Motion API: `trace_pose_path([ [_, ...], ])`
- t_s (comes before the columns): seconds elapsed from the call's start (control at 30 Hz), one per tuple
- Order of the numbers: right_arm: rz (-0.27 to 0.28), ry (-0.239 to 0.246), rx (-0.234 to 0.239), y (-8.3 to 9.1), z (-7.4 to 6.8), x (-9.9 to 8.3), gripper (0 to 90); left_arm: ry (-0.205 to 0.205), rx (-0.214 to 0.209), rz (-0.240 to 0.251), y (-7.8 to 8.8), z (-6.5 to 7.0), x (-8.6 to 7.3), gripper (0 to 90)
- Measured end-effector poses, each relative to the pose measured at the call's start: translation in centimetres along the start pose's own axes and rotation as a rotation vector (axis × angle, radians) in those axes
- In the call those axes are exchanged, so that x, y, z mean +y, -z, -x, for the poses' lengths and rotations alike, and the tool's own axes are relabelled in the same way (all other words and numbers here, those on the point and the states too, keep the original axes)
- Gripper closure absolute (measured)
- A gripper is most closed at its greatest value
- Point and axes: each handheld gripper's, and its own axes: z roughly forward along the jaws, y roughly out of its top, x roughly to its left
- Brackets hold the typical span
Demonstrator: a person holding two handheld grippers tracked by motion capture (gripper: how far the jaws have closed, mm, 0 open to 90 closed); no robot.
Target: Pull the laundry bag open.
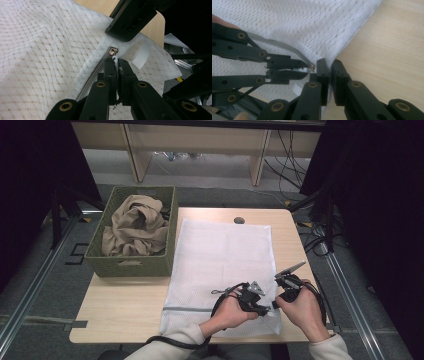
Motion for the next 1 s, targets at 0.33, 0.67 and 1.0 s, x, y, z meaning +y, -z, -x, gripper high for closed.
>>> trace_pose_path([
  [0.33,-0.005,-0.024,-0.022,0.4,0.0,0.0,86.6,0.001,0.034,-0.008,0.8,-0.1,-0.1,86.7],
  [0.67,-0.013,-0.002,-0.008,0.0,-0.1,0.0,86.6,-0.010,0.037,-0.014,1.2,0.0,-0.6,86.7],
  [1.0,-0.006,-0.007,-0.029,-0.1,0.0,0.0,86.6,-0.010,0.064,-0.042,1.9,-0.3,-0.9,86.6],
])
